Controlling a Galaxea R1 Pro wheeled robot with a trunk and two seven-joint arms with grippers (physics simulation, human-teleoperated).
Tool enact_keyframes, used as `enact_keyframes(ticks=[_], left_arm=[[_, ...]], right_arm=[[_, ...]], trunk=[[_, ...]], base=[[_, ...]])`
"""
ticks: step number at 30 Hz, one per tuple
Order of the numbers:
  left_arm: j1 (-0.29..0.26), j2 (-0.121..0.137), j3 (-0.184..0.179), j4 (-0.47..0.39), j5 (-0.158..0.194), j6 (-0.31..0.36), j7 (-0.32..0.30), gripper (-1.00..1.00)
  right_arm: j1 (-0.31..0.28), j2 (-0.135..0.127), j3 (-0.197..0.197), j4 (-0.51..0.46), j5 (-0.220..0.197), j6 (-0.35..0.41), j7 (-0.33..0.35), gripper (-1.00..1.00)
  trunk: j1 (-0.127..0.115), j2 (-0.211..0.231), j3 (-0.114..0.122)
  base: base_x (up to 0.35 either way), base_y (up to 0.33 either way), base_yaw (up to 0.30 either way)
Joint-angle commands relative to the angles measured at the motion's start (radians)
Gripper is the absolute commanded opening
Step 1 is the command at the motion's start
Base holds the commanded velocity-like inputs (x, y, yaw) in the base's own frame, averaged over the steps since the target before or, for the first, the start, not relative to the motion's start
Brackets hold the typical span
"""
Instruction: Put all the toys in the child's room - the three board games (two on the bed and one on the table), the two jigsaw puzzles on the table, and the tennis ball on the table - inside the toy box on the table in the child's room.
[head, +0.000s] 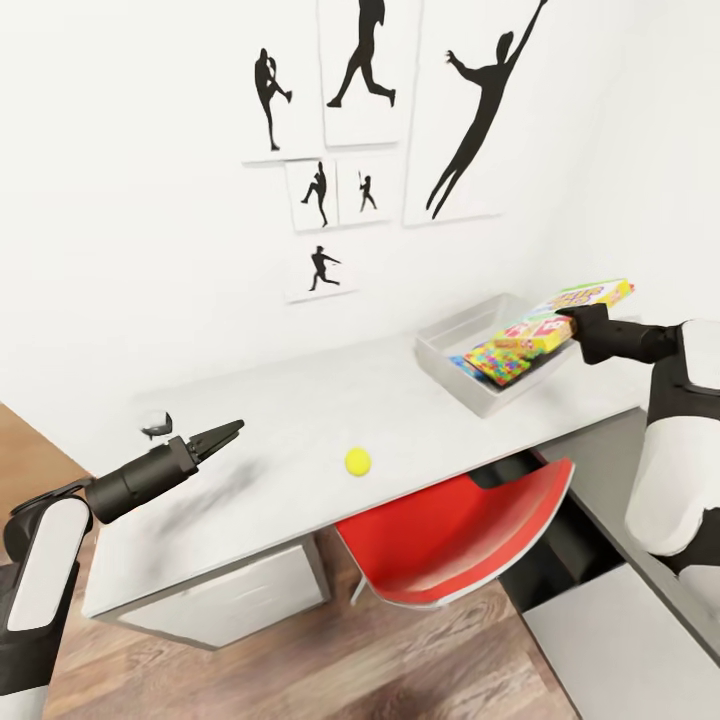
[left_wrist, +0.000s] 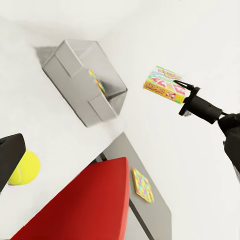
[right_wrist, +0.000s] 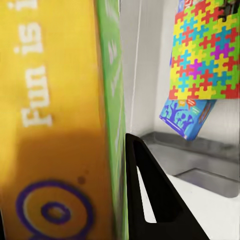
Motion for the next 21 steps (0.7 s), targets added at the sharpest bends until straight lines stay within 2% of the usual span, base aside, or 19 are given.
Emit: enact_keyframes(ticks=[1, 7, 21], left_arm=[[-0.001, 0.000, 0.001, 0.000, -0.002, 0.004, -0.004, 1.00], [-0.001, -0.002, 0.001, 0.000, -0.002, 0.001, -0.003, 1.00], [-0.001, -0.004, 0.000, 0.000, -0.002, 0.000, -0.005, 1.00]], right_arm=[[-0.001, 0.000, -0.007, 0.014, -0.016, -0.025, -0.010, -1.00], [-0.001, 0.001, -0.013, 0.069, -0.017, -0.080, -0.005, -1.00], [0.006, 0.018, -0.006, 0.085, -0.018, -0.096, 0.022, -1.00]], trunk=[[0.001, -0.002, -0.002], [0.001, -0.002, -0.002], [0.001, -0.002, -0.002]], base=[[0.246, -0.130, 0.000], [0.126, -0.063, 0.000], [0.018, -0.007, 0.000]])
